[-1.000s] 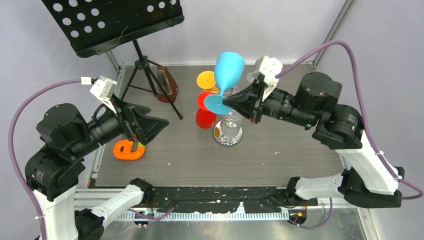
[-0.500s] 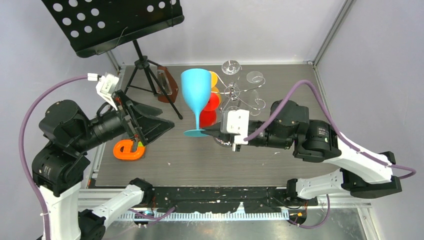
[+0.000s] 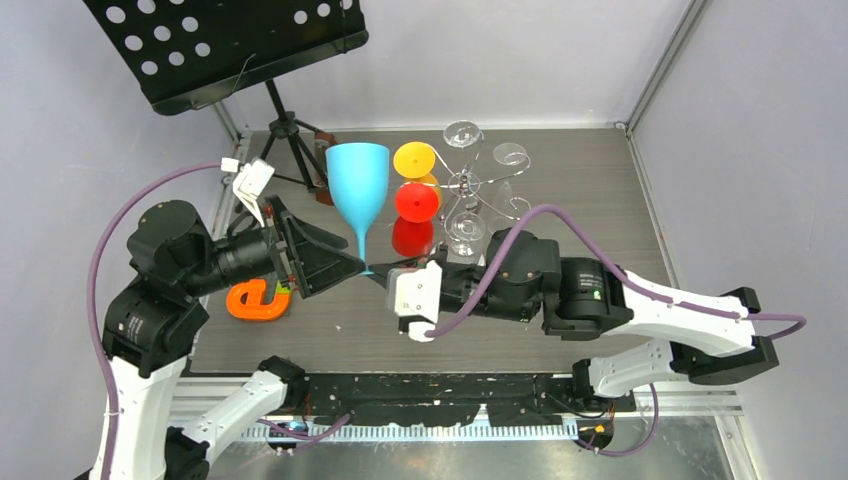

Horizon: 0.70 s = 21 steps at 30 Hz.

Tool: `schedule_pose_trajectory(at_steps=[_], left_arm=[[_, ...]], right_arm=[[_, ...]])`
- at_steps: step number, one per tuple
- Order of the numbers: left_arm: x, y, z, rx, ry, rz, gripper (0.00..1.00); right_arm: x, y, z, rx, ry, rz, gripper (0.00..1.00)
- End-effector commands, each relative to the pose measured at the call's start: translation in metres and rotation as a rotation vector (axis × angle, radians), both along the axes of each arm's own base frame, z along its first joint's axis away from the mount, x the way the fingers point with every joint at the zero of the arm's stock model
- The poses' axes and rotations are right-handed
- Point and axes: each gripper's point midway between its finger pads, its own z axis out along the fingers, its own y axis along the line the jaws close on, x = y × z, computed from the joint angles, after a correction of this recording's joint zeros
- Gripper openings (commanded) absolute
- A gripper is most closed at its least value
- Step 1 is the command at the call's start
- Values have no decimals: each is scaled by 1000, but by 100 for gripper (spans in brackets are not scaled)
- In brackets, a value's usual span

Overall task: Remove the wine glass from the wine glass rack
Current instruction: Place the wine glass at the center of the board.

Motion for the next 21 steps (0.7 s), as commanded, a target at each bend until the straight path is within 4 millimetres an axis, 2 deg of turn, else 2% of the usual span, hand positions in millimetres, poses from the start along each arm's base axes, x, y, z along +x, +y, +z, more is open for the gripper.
schedule_pose_trajectory(at_steps=[1, 8, 11, 16, 21], left_arm=[[-5, -5, 12, -48, -45, -50, 100], [-3, -8, 3, -52, -21, -64, 100], [-2, -9, 0, -54, -15, -64, 95], [0, -11, -3, -65, 3, -71, 80], [-1, -12, -6, -68, 12, -80, 56]], right_arm=[[-1, 4, 22, 80, -71, -16, 6], [-9, 16, 14, 73, -104, -4, 6], [-13, 18, 12, 61, -135, 5, 6], [-17, 20, 6, 52, -162, 11, 6], [-15, 20, 5, 56, -172, -4, 6]])
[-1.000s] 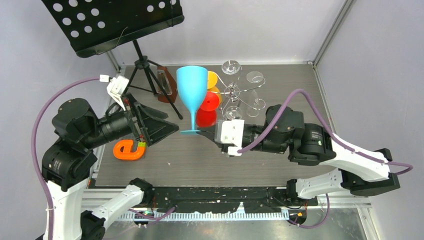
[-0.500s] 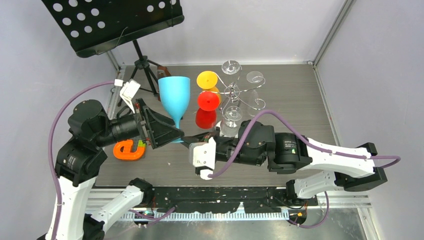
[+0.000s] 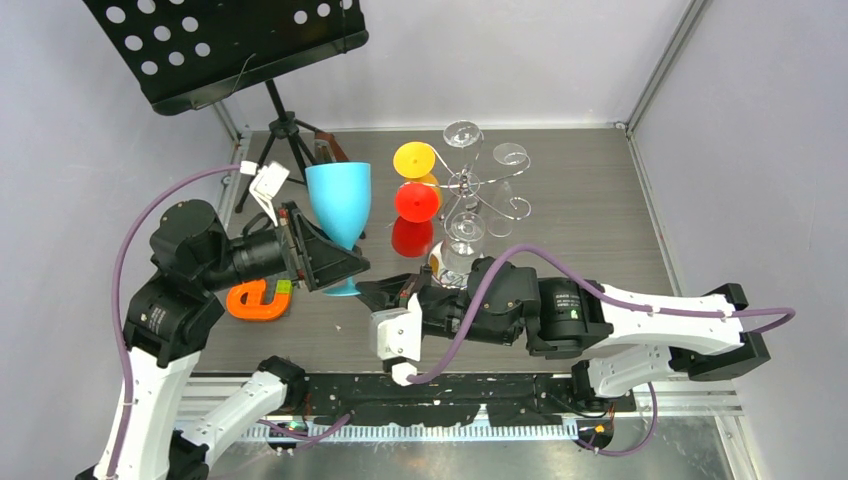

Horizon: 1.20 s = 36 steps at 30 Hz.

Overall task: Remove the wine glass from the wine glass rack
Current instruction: Place the wine glass at the center of the board.

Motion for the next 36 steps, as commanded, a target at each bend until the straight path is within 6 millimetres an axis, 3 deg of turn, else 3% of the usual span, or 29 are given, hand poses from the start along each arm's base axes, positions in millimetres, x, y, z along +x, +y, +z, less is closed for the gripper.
schedule_pose_trajectory(at_steps=[1, 14, 23, 28, 32, 36], left_arm=[[-4, -2, 11, -39, -45, -34, 53], [-12, -3, 4, -44, -45, -67, 0], [-9, -1, -9, -9, -58, -55, 0], [-9, 4, -25, 54, -84, -48, 0], [-12, 7, -43, 120, -109, -78, 0], [-14, 14, -61, 205, -139, -84, 0]], right_arm=[[3, -2, 25, 93, -30, -27, 6], [9, -4, 25, 120, -21, -70, 6], [7, -24, 26, 146, 40, -69, 37], [6, -47, 30, 160, 106, -73, 55], [7, -63, 36, 176, 168, -93, 63], [8, -76, 47, 171, 234, -113, 64]])
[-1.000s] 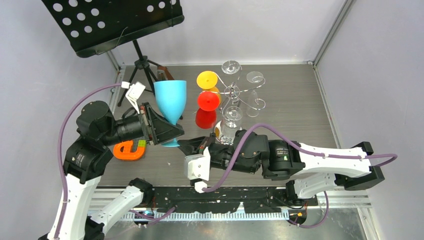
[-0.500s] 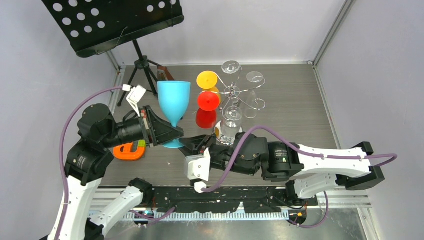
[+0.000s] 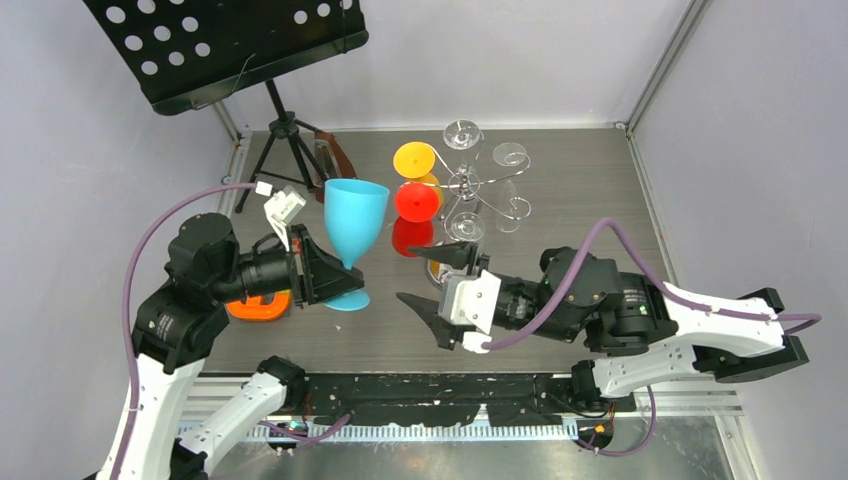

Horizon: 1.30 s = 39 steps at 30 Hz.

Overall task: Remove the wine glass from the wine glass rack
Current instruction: Place the wine glass at the center of the board.

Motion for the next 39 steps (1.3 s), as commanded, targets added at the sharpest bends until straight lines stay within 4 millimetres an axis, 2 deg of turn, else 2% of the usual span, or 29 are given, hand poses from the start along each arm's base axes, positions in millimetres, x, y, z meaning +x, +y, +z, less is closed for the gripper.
schedule_pose_trajectory(at_steps=[1, 2, 3, 4, 5, 6, 7, 8, 9, 10, 11, 13, 19, 23, 26, 32, 39], left_arm=[[-4, 10, -21, 107, -78, -27, 0], [-4, 11, -25, 124, -80, -34, 0], [-5, 12, -29, 145, -83, -42, 0], [-5, 14, -34, 167, -96, -51, 0], [-5, 16, -39, 189, -98, -57, 0], [-6, 17, -44, 210, -103, -64, 0], [-7, 19, -49, 229, -104, -73, 0], [-7, 20, -53, 246, -109, -79, 0], [-7, 22, -56, 263, -117, -82, 0], [-8, 24, -59, 275, -123, -82, 0], [-9, 25, -61, 281, -136, -84, 0], [-13, 24, -64, 286, -156, -108, 0], [-30, 27, -71, 334, -247, -193, 0], [-35, 28, -80, 379, -274, -232, 0], [-40, 28, -84, 392, -281, -269, 0], [-40, 31, -89, 429, -306, -269, 0], [-44, 34, -88, 424, -327, -279, 0]], right_arm=[[1, -17, 19, 27, 103, -26, 64], [1, -20, 25, 36, 109, -26, 64], [2, -20, 22, 20, 125, -32, 65], [2, -23, 31, 37, 136, -30, 65], [5, -22, 23, 3, 161, -39, 65], [2, -25, 37, 26, 181, -17, 65], [9, -21, 23, -29, 224, -37, 65], [13, -26, 37, -7, 244, -24, 65], [14, -20, 25, -59, 277, -26, 65], [16, -22, 32, -49, 295, -15, 65], [17, -17, 23, -88, 308, -13, 65], [17, -15, 23, -103, 338, 17, 65], [-2, -7, 22, -149, 453, 219, 66], [-12, -1, 11, -210, 503, 300, 65], [-11, 5, 1, -246, 531, 310, 64], [-24, 11, -14, -304, 586, 393, 61], [-19, 21, -29, -310, 618, 378, 59]])
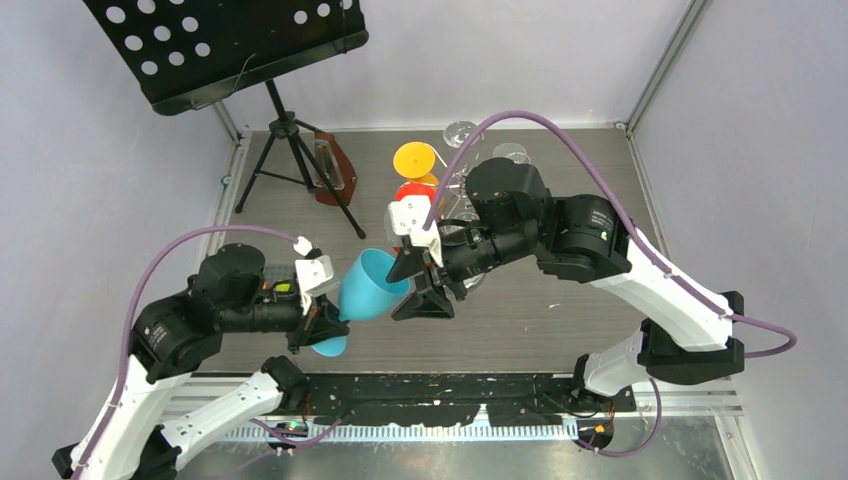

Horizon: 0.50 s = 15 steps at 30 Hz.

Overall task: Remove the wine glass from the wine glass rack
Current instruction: Place the wine glass at the center of the board.

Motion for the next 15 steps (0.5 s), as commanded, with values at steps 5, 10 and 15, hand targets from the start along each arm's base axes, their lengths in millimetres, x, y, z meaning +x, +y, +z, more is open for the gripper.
schedule_pose_trajectory(at_steps=[5, 10, 15], left_arm=[[-4, 4, 4, -19, -52, -18, 0], [-5, 4, 3, -18, -48, -18, 0], [-5, 3, 2, -19, -45, -23, 0]], right_arm=[[-2, 13, -8, 23, 52, 19, 57], [-6, 16, -11, 30, 73, 42, 49], [-10, 19, -16, 34, 98, 62, 35]])
